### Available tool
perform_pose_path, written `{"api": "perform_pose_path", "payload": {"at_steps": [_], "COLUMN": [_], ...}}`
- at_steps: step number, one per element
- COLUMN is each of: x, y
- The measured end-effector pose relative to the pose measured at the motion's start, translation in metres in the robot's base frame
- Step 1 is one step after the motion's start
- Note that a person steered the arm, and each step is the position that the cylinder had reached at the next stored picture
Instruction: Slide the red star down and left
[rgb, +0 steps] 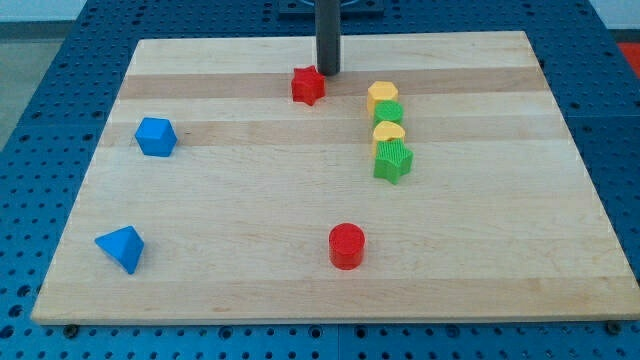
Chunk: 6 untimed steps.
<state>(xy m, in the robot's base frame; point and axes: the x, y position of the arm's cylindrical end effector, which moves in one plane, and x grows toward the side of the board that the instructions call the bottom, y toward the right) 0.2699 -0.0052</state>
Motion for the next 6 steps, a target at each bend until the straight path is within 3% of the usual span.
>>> {"api": "perform_pose_path", "payload": {"at_steps": [3, 6], "x": [0.043, 0.123], "y": [-0.043, -0.069]}}
